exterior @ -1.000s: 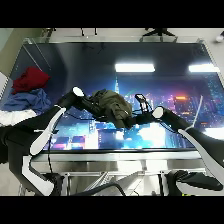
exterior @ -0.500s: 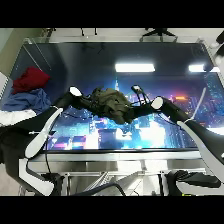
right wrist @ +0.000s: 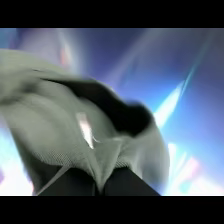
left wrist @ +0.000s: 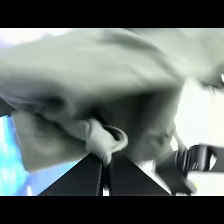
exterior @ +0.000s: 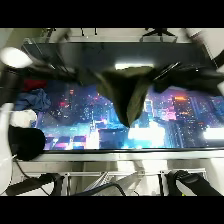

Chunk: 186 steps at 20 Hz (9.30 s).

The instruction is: Fold the shirts.

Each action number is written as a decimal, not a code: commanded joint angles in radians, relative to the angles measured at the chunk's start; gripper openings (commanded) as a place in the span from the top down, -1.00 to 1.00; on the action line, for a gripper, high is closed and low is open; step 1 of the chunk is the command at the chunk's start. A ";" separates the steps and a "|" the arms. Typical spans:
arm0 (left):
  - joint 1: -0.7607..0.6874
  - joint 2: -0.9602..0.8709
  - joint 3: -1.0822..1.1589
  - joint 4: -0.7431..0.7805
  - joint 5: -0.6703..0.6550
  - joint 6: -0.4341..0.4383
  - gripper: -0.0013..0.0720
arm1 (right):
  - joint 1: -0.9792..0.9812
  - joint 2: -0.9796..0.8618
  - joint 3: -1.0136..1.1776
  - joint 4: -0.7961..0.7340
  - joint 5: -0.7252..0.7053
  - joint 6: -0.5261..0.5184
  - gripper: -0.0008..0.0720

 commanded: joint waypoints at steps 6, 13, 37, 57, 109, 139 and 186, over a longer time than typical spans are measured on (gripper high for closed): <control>0.001 0.218 0.250 0.153 -0.014 -0.135 0.93 | 0.008 0.175 0.221 0.048 0.012 -0.004 0.92; 0.147 0.175 -0.260 0.354 0.030 -0.125 0.93 | 0.006 -0.011 -0.080 -0.385 -0.053 0.343 0.92; 0.271 0.240 0.388 0.115 -0.054 -0.034 0.93 | -0.103 0.357 0.029 -0.336 -0.185 0.256 0.92; 0.271 -0.489 0.044 0.393 0.200 -0.008 0.93 | -0.103 -0.660 -0.189 -0.132 -0.481 0.376 0.91; 0.312 0.286 0.438 0.186 0.018 -0.146 0.93 | -0.460 0.130 0.489 0.097 0.122 -0.008 0.93; 0.329 -0.651 0.346 0.343 0.119 0.038 -0.88 | -0.299 -0.947 0.513 0.143 0.015 0.016 0.45; 0.397 0.226 -0.280 0.271 -0.051 -0.013 0.93 | -0.627 -0.069 -0.080 0.445 0.346 -0.049 0.92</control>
